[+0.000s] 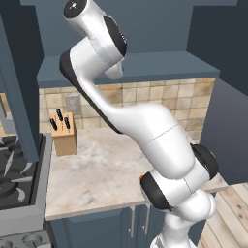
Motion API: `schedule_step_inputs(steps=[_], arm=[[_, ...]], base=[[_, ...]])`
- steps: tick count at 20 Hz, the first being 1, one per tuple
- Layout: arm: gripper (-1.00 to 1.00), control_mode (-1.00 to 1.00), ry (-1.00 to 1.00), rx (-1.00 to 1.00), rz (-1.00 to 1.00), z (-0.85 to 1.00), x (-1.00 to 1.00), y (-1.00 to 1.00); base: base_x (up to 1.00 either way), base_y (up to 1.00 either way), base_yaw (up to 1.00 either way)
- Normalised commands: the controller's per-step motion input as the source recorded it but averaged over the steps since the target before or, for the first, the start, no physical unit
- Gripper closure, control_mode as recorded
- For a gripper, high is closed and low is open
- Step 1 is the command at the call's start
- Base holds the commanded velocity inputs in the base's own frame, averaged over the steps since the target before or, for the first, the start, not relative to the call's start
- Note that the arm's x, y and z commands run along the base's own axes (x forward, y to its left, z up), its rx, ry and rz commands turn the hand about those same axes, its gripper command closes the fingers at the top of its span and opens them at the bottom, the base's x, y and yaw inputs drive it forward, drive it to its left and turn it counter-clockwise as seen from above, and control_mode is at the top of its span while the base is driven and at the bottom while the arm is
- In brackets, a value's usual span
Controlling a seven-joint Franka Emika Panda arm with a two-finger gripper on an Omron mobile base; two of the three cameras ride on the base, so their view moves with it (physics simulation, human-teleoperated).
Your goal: Retrieve the tupperware from the cabinet, then place the raw meat into the tupperware to avoid contamination.
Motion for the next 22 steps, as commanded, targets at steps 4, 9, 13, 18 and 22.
schedule_step_inputs(steps=[4, 9, 13, 18, 22], arm=[[-1.00, -1.00, -0.04, 0.00, 0.00, -0.11, 0.42, 0.00], [-1.00, -1.00, -0.02, 0.00, 0.00, -0.01, 0.45, 0.00], [-1.00, -1.00, 0.00, 0.00, 0.00, -0.09, 0.38, 0.05], [-1.00, -1.00, 0.00, 0.00, 0.00, -0.05, 0.26, 0.15], [-1.00, -1.00, 0.00, 0.01, 0.00, 0.00, 0.23, 0.13]], base=[[0.00, 0.00, 0.00], [0.00, 0.00, 0.00], [0.00, 0.00, 0.00], [0.00, 0.00, 0.00], [0.00, 0.00, 0.00]])
